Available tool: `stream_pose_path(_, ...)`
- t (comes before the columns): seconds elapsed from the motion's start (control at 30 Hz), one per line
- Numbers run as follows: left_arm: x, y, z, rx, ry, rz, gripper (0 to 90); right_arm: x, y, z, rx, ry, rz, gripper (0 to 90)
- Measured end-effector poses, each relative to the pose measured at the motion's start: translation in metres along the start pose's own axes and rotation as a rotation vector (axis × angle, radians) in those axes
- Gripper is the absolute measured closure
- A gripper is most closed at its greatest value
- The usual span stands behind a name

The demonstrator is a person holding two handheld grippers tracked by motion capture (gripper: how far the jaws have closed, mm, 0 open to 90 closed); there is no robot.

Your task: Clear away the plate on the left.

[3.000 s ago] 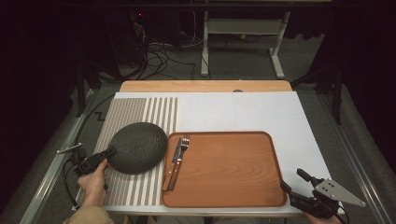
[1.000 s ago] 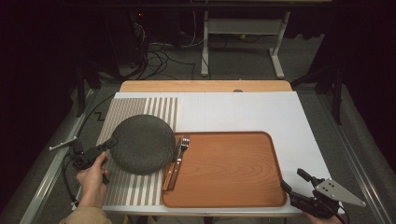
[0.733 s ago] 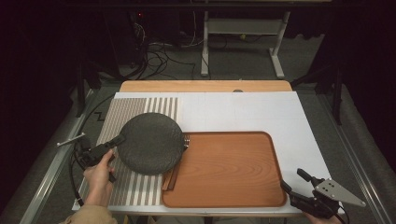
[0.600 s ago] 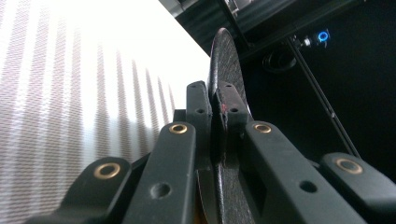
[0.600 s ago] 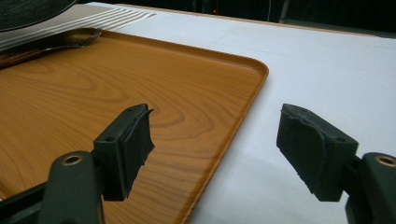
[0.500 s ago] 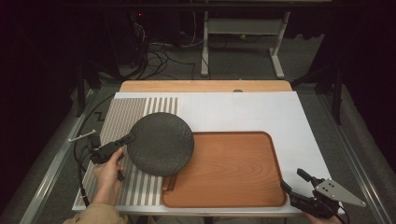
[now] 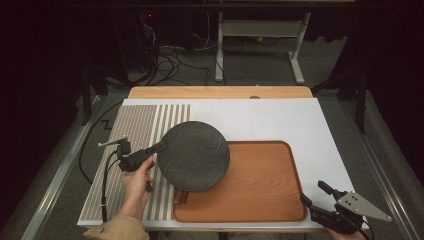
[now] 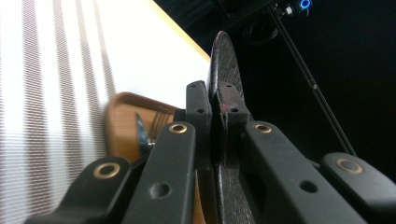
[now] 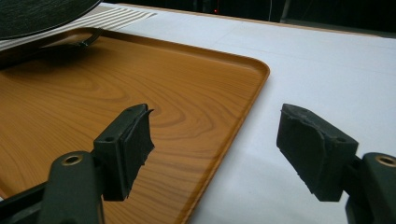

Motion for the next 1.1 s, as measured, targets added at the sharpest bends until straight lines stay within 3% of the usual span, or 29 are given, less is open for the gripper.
stream_pose_path(0.6,0.057,-0.036,-0.025,0.03,0.096,-0.07,82.0,0.0,0.0,0.0,0.0,0.0,0.002,26.8)
stream_pose_path(1.1,0.098,-0.059,-0.048,0.062,0.172,-0.095,81.4,0.0,0.0,0.0,-0.001,-0.003,0.006,26.7)
Point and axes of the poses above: each handheld gripper's, and its own axes: x roughly forward along the jaws, z roughly out of its top, y roughly to its left, the point moved 3 cm from there along x, roughly forward along the jaws, and after that the axes turned 2 degrees about -x, right-handed, at the moved point
